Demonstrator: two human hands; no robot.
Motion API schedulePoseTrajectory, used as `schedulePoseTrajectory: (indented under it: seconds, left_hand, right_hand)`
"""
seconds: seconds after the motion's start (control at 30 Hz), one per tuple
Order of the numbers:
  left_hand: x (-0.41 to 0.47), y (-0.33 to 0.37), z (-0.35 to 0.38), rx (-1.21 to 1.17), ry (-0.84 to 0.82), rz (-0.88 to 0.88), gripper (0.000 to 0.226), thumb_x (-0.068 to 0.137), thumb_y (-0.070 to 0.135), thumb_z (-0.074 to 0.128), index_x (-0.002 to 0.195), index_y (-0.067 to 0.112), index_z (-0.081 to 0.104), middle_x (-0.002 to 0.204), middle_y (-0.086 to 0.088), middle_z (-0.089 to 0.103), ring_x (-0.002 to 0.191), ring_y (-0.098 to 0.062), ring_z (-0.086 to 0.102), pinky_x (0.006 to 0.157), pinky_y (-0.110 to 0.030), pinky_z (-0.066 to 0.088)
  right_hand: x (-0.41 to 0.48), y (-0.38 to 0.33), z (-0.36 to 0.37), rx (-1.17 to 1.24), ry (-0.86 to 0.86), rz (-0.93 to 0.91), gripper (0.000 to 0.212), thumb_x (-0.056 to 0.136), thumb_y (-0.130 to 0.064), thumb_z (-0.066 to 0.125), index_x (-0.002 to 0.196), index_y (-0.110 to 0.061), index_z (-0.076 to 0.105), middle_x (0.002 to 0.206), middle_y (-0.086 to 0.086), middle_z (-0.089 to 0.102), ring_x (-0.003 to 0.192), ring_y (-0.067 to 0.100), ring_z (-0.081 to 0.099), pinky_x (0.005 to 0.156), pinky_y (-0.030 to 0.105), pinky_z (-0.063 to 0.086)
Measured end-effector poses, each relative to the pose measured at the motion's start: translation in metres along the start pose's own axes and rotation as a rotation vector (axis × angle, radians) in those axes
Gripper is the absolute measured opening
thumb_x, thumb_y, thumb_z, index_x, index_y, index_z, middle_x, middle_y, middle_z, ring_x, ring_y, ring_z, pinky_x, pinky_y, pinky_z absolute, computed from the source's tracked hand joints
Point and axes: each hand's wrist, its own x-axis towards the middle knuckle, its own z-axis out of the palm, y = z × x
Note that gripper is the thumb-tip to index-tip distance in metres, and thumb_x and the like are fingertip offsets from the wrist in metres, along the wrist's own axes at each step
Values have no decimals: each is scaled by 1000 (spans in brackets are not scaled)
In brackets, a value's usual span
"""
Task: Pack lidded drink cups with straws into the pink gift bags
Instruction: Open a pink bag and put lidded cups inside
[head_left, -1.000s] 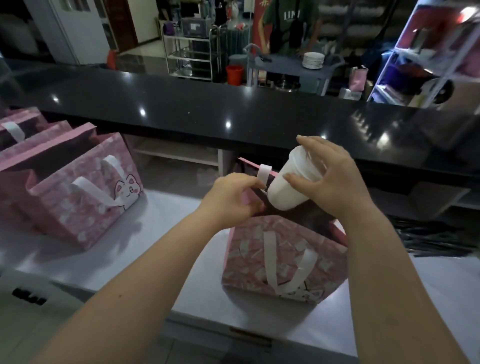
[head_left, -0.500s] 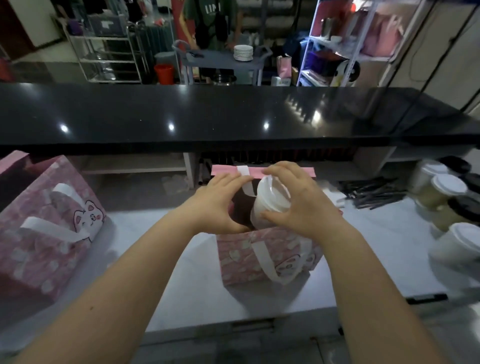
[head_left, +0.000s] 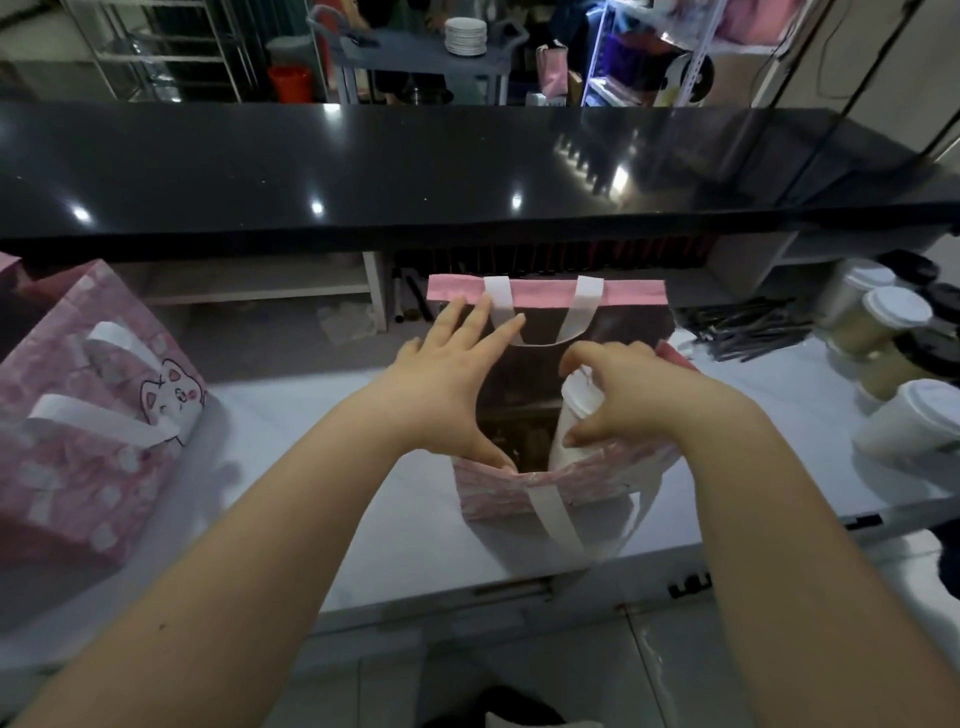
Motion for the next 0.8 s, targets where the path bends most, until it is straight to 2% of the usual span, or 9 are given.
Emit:
schedulePoseTrajectory:
  seconds: [0.1, 0.23, 0.4, 0.53, 0.63, 0.73, 0.8]
  left_hand:
    - [0, 5, -1, -26, -18, 17, 139, 54, 71, 79, 148, 45, -21, 158, 6, -30, 142, -20, -34, 116, -56, 3]
    - [-2, 4, -1, -9, -37, 11, 142, 52, 74, 77, 147, 43, -24, 157, 6, -33, 141, -19, -36, 118, -60, 1]
    - [-3, -4, -1, -4, -59, -17, 144, 49, 77, 75, 144, 44, -29, 156, 7, -35, 139, -19, -39, 115, -66, -2]
    - [-1, -4, 5, 38, -40, -38, 146, 46, 82, 71, 143, 43, -30, 156, 4, -35, 140, -21, -39, 110, -69, -12]
    - [3, -3, 11, 84, -8, -56, 145, 46, 87, 66, 143, 42, -31, 157, 1, -33, 141, -22, -37, 109, -68, -15]
    - [3, -6, 14, 76, 12, -66, 145, 43, 90, 62, 142, 42, -32, 157, 3, -32, 141, -22, -37, 109, -68, -17]
    - [1, -8, 15, 71, 27, -74, 144, 43, 91, 61, 142, 42, -32, 157, 4, -32, 141, -21, -37, 109, -68, -16]
  right_hand:
    - [25, -12, 0, -59, 18, -67, 81, 64, -45, 83, 131, -39, 38, 127, -2, 49, 113, 21, 38, 82, 37, 40]
    - [50, -31, 13, -169, 15, -176, 99, 68, -45, 82, 147, -22, 29, 137, 4, 43, 122, 27, 38, 99, 44, 44]
    - [59, -38, 38, -48, 18, -234, 97, 72, -41, 81, 149, -26, 24, 145, 2, 33, 127, 27, 33, 102, 43, 38]
    - [54, -40, 57, -139, -68, -268, 92, 74, -41, 79, 147, -29, 25, 146, 6, 31, 130, 33, 33, 106, 48, 37]
    - [49, -35, 66, -172, -45, -312, 83, 78, -46, 72, 146, -29, 27, 147, 5, 30, 131, 31, 31, 105, 48, 38]
    - [51, -35, 72, -233, -34, -375, 79, 84, -50, 64, 148, -28, 25, 155, 4, 21, 139, 30, 22, 108, 48, 34]
    - [55, -37, 78, -266, -74, -397, 80, 88, -56, 55, 152, -30, 15, 162, 2, 7, 147, 28, 6, 115, 48, 22]
